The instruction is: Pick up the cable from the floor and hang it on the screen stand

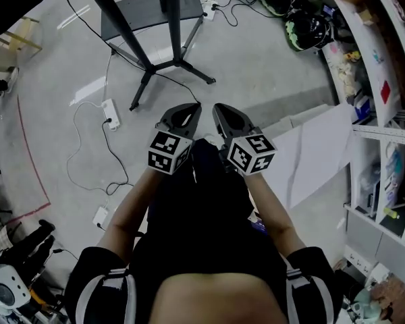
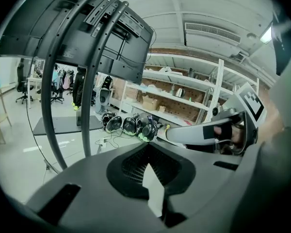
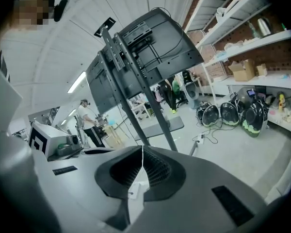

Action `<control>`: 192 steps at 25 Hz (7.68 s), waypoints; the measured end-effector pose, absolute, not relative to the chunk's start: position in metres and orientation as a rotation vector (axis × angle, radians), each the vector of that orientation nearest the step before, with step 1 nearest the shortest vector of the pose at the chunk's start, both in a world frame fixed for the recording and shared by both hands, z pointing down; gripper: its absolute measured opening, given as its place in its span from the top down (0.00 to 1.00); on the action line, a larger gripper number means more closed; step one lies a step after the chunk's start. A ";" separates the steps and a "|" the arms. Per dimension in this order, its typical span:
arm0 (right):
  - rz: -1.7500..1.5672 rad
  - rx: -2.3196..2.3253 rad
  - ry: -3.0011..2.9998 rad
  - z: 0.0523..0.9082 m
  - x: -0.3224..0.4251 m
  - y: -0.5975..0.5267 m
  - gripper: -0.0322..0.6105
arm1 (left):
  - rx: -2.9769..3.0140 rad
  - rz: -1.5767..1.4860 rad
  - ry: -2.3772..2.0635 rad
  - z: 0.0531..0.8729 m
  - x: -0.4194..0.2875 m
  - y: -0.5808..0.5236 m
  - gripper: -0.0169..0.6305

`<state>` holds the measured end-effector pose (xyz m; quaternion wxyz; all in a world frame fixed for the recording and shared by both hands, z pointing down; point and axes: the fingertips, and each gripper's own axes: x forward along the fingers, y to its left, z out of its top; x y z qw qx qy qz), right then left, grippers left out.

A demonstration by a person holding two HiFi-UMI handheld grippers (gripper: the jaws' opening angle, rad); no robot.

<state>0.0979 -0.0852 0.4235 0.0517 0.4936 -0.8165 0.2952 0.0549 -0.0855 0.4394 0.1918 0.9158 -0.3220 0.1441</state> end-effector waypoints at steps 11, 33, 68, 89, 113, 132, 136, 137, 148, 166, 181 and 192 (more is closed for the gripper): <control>0.922 1.446 -2.459 0.449 0.131 -0.144 0.91 | 2.465 0.346 -0.977 0.452 0.087 -0.144 0.97; 0.938 1.505 -2.430 0.616 0.151 -0.219 0.91 | 2.318 0.266 -0.875 0.624 0.091 -0.196 0.97; 0.930 1.151 -2.259 1.042 0.138 -0.202 0.91 | 2.185 0.409 -0.842 1.015 0.072 -0.186 0.97; 0.991 0.994 -2.174 1.242 0.123 -0.187 0.57 | 2.180 0.406 -0.797 1.187 0.078 -0.194 0.97; 0.780 1.157 -2.033 1.296 0.134 -0.196 0.74 | 2.122 0.367 -0.764 1.216 0.080 -0.191 0.97; 0.792 1.108 -2.013 1.180 0.136 -0.201 0.77 | 2.044 0.363 -0.819 1.120 0.074 -0.188 0.97; 0.774 1.107 -2.004 1.151 0.138 -0.203 0.77 | 2.041 0.355 -0.825 1.091 0.075 -0.190 0.97; 0.771 1.105 -2.002 1.143 0.138 -0.203 0.77 | 2.042 0.352 -0.824 1.084 0.075 -0.190 0.97; 0.744 1.080 -1.997 1.058 0.127 -0.203 0.78 | 2.058 0.374 -0.803 1.006 0.073 -0.186 0.97; 0.735 1.070 -2.008 0.941 0.103 -0.172 0.78 | 2.052 0.398 -0.840 0.905 0.050 -0.154 0.97; 0.734 1.078 -2.045 0.836 0.094 -0.138 0.78 | 2.071 0.409 -0.868 0.805 0.033 -0.120 0.97; 0.686 1.079 -2.124 0.751 0.082 -0.144 0.78 | 2.078 0.384 -0.940 0.735 0.024 -0.122 0.97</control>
